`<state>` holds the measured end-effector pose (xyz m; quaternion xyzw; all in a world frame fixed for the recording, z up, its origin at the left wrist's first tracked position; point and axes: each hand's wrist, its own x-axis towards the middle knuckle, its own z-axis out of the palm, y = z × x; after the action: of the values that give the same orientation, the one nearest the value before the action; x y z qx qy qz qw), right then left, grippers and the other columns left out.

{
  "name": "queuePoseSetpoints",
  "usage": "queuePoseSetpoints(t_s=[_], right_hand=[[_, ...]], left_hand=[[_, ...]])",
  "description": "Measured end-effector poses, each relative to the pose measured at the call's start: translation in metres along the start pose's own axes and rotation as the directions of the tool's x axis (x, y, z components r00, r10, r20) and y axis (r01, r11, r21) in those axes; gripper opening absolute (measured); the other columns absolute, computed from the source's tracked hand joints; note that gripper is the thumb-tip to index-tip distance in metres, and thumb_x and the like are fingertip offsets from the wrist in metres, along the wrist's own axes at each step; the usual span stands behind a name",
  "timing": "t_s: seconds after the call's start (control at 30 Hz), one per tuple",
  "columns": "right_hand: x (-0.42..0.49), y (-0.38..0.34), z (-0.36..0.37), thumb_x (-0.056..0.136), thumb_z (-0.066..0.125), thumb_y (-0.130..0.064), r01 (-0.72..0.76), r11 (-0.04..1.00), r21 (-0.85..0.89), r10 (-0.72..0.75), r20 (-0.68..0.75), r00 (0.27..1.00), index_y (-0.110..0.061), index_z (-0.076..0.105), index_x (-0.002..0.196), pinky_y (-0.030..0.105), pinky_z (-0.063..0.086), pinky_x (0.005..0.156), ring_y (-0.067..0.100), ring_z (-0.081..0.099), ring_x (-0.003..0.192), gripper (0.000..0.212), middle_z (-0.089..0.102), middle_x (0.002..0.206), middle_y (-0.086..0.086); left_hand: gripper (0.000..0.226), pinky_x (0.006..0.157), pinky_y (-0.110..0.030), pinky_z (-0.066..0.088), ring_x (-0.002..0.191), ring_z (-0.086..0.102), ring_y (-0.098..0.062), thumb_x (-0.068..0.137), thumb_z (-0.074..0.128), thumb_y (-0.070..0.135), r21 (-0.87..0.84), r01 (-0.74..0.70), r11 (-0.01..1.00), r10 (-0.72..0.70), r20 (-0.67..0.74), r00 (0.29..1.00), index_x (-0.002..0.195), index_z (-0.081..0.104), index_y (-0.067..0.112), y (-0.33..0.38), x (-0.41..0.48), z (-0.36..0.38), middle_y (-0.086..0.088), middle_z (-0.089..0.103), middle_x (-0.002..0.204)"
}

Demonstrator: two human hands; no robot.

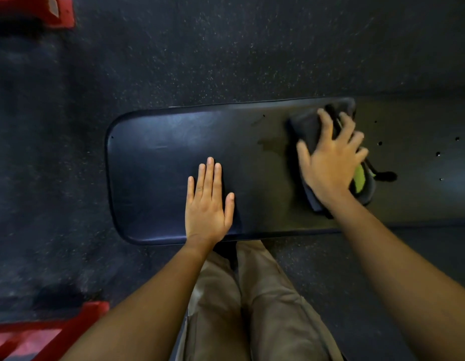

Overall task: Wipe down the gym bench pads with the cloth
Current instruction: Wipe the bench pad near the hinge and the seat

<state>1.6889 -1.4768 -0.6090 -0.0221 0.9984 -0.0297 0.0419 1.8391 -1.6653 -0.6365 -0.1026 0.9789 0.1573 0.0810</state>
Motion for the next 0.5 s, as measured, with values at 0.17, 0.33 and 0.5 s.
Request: queuePoseSetpoints(t_s=[0.17,0.33,0.5], right_hand=[[-0.022,-0.035,0.006,0.081,0.042,-0.051,0.429,0.902,-0.048,-0.425,0.064,0.903,-0.027,0.036,0.144,0.054,0.04,0.088,0.041,0.044,0.111,0.068,0.041,0.146,0.019],[-0.031,0.039,0.001,0.078,0.046,-0.055,0.595,0.803,-0.024,-0.592,0.081,0.802,-0.03,0.037,0.141,0.05,0.04,0.083,0.041,0.049,0.105,0.068,0.041,0.145,0.016],[0.057,-0.035,-0.006,0.087,0.049,-0.05,-0.138,0.99,0.0,0.137,0.095,0.986,-0.022,0.033,0.146,0.055,0.033,0.093,0.044,0.039,0.121,0.066,0.031,0.149,0.02]], left_hand=[[0.062,0.117,-0.038,0.004,0.144,0.006,-0.019,0.096,0.031,0.036,-0.013,-0.003,1.0,0.003,0.008,1.0,0.148,0.015,0.006,0.001,0.002,-0.003,-0.011,0.013,0.155],[0.062,0.117,-0.036,0.003,0.143,0.011,-0.022,0.094,0.037,0.033,-0.073,-0.029,0.997,0.028,-0.019,0.999,0.145,0.025,0.001,0.005,0.018,-0.013,-0.016,0.022,0.154],[0.062,0.117,-0.036,0.003,0.144,0.013,-0.024,0.095,0.036,0.033,-0.095,0.016,0.995,-0.021,-0.051,0.999,0.146,0.024,0.001,0.013,0.072,-0.017,-0.016,0.022,0.154]])
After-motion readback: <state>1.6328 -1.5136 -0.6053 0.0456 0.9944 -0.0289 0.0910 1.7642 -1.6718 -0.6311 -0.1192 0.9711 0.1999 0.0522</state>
